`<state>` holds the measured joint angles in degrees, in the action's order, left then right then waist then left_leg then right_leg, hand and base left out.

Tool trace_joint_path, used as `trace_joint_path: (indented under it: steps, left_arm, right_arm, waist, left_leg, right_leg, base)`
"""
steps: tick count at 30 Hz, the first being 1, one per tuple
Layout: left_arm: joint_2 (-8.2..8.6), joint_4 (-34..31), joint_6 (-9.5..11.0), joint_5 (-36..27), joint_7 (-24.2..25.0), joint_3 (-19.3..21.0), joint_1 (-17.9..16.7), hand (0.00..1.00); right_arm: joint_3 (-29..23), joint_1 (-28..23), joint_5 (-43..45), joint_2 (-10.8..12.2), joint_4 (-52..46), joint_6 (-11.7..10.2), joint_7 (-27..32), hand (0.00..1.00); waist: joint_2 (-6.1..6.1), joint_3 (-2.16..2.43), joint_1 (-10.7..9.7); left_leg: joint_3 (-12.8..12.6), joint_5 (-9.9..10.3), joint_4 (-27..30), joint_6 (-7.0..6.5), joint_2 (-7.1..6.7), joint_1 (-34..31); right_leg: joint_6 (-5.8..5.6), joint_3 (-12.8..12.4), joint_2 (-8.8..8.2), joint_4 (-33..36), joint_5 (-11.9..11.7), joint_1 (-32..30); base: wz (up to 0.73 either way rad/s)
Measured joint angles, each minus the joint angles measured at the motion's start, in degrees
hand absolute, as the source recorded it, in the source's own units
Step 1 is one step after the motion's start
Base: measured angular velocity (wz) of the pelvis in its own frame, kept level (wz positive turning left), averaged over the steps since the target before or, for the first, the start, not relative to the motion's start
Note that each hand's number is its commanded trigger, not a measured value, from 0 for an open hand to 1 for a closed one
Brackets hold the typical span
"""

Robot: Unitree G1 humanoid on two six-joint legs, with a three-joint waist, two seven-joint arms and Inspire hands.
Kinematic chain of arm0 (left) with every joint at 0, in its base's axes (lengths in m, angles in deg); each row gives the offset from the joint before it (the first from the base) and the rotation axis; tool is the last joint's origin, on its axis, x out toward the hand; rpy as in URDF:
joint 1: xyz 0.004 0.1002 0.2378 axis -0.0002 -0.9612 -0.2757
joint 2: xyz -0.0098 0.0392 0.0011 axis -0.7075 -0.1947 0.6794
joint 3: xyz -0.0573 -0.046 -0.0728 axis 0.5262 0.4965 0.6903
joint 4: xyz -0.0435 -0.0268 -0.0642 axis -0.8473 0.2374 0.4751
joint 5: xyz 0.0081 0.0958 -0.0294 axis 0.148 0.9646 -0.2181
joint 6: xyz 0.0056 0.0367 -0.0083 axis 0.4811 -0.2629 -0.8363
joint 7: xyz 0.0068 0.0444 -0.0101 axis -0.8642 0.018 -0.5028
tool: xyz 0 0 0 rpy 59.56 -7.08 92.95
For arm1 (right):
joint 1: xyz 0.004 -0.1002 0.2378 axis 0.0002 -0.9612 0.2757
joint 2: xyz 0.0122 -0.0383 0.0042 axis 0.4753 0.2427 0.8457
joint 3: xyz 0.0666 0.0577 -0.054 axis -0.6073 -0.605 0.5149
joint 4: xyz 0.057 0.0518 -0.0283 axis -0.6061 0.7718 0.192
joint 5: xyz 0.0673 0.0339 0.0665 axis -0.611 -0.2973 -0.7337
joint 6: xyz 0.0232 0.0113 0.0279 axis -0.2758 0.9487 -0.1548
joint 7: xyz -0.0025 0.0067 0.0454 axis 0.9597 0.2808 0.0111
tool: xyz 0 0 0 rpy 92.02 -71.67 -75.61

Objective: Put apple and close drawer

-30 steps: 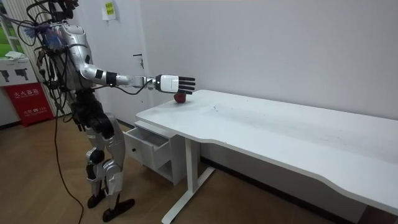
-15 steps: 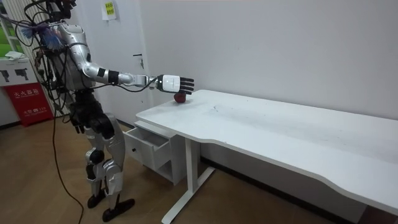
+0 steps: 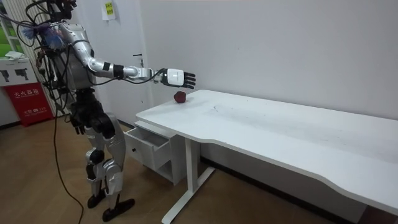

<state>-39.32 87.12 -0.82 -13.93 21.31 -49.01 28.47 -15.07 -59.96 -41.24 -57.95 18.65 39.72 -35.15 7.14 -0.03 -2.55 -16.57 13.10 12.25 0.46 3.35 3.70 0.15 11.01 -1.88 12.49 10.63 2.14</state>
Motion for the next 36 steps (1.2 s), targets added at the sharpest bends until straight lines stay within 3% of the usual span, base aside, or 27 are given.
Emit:
trace_joint_path:
  steps: [13,21,28,29,30,31,32,36]
  left_arm:
    - [-1.33,-0.02,0.01,-0.14,0.01,-0.6,0.14,0.0]
    - [-1.34,-0.03,-0.03,-0.08,0.78,-2.28,0.1,0.0]
    - [-1.31,0.05,-0.83,-0.03,1.18,-2.28,-0.06,0.0]
    - [-1.3,0.08,-1.02,-0.03,1.19,-2.28,-0.04,0.0]
    - [-1.25,0.08,-1.31,-0.04,1.22,-2.29,-0.02,0.0]
    - [-1.18,0.09,-1.42,-0.04,1.31,-2.29,-0.03,0.0]
    - [-1.18,0.16,-1.5,-0.03,1.39,-2.29,-0.04,0.0]
    - [-1.33,0.82,-1.73,-0.03,1.97,-2.27,0.0,0.0]
  right_arm:
    - [2.05,0.01,3.02,-0.01,3.2,0.01,-1.56,0.0]
    - [4.42,0.17,3.27,0.0,4.5,0.21,-1.61,0.0]
    - [4.34,0.24,6.62,-0.01,6.25,0.52,-1.25,0.0]
    - [4.33,0.25,6.92,-0.02,6.67,0.53,-1.07,0.09]
    - [4.37,0.25,7.52,0.0,7.65,0.6,-1.08,0.3]
    - [4.42,0.24,7.58,0.0,8.69,0.59,-1.0,0.73]
    - [4.42,0.25,7.57,0.0,8.72,0.45,-0.98,1.0]
    - [4.09,0.28,7.84,-0.04,9.54,0.51,0.45,1.0]
  waist:
    - [-0.61,-0.27,-0.12]
    - [-0.89,-0.34,-0.08]
    - [-2.0,-0.05,0.26]
    - [-2.01,-0.05,0.31]
    - [-2.02,-0.05,0.4]
    - [-2.12,-0.06,0.73]
    - [-2.17,-0.05,0.8]
    - [-2.13,0.13,1.21]
  left_leg:
    - [0.27,-0.02,-0.11,-0.02,-0.04,0.25]
    - [0.45,-0.02,-0.4,-0.02,-0.1,0.72]
    - [1.08,-0.03,-0.44,0.0,-0.13,0.9]
    - [1.08,-0.03,-0.44,0.0,-0.13,0.9]
    - [1.08,-0.03,-0.42,0.0,-0.14,0.9]
    - [1.06,-0.03,-0.38,0.0,-0.17,0.94]
    - [1.07,-0.03,-0.38,0.0,-0.17,0.91]
    - [1.6,-0.03,0.0,-0.01,-0.16,0.85]
  right_leg:
    - [0.0,0.28,0.0,-0.12,0.0,0.79]
    - [-0.1,0.52,-0.03,-0.76,-0.06,1.53]
    - [-0.11,1.24,0.03,-0.91,-0.06,1.96]
    - [-0.11,1.25,0.03,-0.91,-0.06,1.96]
    - [-0.11,1.26,0.02,-0.91,-0.06,1.94]
    - [-0.11,1.25,-0.01,-0.91,-0.06,1.87]
    - [-0.11,1.25,-0.03,-0.9,-0.06,1.88]
    - [-0.1,1.75,-0.05,-0.89,-0.06,2.11]
  base:
    - [0.0]
    - [0.01]
    - [0.04]
    - [0.0]
    - [0.0]
    - [0.0]
    - [0.0]
    - [0.06]
